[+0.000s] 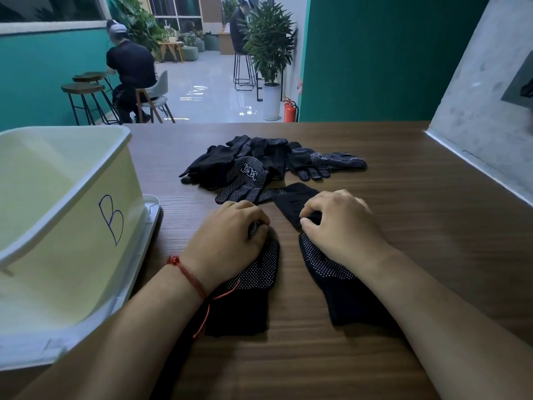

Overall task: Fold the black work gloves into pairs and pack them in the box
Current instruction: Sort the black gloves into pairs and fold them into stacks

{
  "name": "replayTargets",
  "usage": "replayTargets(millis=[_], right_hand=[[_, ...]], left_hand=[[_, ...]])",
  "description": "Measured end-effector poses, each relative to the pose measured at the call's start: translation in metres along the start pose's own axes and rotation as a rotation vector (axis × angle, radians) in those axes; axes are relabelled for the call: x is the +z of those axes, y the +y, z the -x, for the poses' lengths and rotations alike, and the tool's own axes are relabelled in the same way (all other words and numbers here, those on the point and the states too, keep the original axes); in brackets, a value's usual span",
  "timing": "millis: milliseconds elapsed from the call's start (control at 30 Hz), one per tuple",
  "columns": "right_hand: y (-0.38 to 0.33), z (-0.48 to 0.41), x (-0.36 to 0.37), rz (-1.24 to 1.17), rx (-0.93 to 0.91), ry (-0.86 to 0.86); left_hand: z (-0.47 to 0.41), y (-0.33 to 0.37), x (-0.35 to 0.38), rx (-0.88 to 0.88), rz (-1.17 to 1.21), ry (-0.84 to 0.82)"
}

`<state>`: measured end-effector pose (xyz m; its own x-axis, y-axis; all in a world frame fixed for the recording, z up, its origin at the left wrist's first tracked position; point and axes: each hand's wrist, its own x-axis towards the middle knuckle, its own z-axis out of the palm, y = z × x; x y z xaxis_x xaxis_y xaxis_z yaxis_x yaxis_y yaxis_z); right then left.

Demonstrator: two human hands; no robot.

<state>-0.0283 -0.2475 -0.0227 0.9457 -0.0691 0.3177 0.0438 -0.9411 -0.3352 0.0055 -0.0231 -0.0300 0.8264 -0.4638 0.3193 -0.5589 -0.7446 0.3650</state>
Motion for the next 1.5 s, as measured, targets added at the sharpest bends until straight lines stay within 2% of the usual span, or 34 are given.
replayTargets(millis=[233,400,667,833,1033,1200,1267,1333,1433,1500], right_hand=[[0.001,-0.005,0.002,0.034,-0.008,-0.050],[0.009,-0.005,-0.003,-0.049,-0.032,-0.085],[0.005,-0.008,0.001,0.058,-0.070,-0.077],[0.007,-0.004,-0.004,0.024,-0.073,-0.120],[0.003,-0.006,-0.003,0.040,-0.066,-0.074],[0.006,-0.006,0.004,0.106,-0.129,-0.031],[0.004,-0.008,0.009,0.117,-0.157,0.033],[0.000,-0.010,0.005,0.049,-0.160,0.189],[-0.009,-0.010,-0.008,-0.188,-0.158,0.380],[-0.017,-0.005,-0.011,-0.321,-0.169,0.405]], left_hand=[[0.000,0.000,0.004,0.048,-0.008,0.006],[0.000,-0.002,0.005,0.045,0.015,-0.004],[0.000,-0.002,0.006,0.056,0.002,-0.003],[0.000,-0.001,0.006,0.050,0.004,-0.007],[0.001,0.001,0.004,0.055,0.005,-0.007],[0.000,0.002,0.004,0.065,0.000,-0.006],[0.002,0.003,0.004,0.067,0.006,0.004],[0.001,0.004,0.003,0.067,0.021,0.032],[0.001,0.008,0.000,0.064,0.081,0.067],[0.003,0.015,-0.004,0.069,0.155,0.077]])
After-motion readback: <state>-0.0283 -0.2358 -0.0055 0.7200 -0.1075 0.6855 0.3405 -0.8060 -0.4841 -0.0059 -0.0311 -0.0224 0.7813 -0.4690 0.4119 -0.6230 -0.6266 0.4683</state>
